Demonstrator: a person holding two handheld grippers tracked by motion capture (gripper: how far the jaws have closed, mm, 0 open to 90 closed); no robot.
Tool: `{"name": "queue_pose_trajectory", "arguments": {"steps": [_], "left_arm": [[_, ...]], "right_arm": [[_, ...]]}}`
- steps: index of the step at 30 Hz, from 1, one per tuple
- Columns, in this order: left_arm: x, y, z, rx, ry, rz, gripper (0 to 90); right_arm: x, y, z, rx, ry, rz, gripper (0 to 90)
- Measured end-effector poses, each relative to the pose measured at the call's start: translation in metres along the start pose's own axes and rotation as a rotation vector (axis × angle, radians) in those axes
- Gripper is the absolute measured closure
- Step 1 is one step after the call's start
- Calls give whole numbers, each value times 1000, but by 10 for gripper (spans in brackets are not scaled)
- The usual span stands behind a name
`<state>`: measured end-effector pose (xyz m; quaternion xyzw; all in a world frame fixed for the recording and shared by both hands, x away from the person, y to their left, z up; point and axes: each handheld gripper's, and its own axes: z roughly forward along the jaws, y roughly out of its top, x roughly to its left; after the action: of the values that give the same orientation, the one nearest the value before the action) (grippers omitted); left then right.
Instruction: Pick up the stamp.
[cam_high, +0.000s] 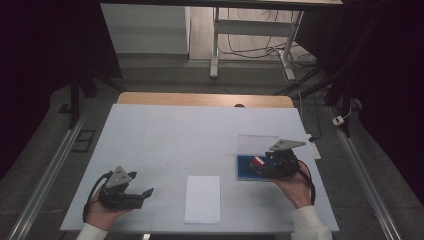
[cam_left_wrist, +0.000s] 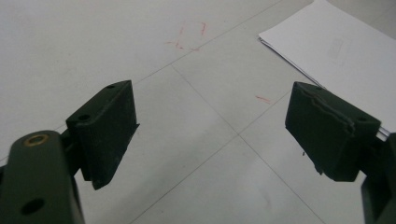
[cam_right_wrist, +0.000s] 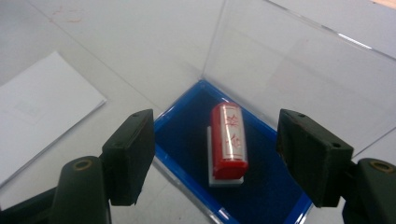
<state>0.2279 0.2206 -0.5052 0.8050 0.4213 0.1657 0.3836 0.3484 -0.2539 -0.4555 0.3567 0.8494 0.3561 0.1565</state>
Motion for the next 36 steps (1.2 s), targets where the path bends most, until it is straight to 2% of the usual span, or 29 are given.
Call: {"name": "queue_pose_trajectory", "arguments": {"steps": [4, 15, 23, 27, 36], "left_arm": [[0, 0, 1, 6, 0, -3, 174], [-1, -1, 2, 12, 2, 1, 174], [0, -2, 3, 15, 3, 3, 174], [0, -3, 1, 12, 5, 2, 174], [0, -3, 1, 9, 6, 3, 174]], "right_arm": [[-3, 1, 3, 8, -11, -6, 325], [-10, 2, 13, 14, 15, -18, 413], [-14, 0, 19, 35, 34, -1, 460], [-15, -1, 22, 53, 37, 11, 511], [-15, -3, 24, 60, 52, 4, 607]]}}
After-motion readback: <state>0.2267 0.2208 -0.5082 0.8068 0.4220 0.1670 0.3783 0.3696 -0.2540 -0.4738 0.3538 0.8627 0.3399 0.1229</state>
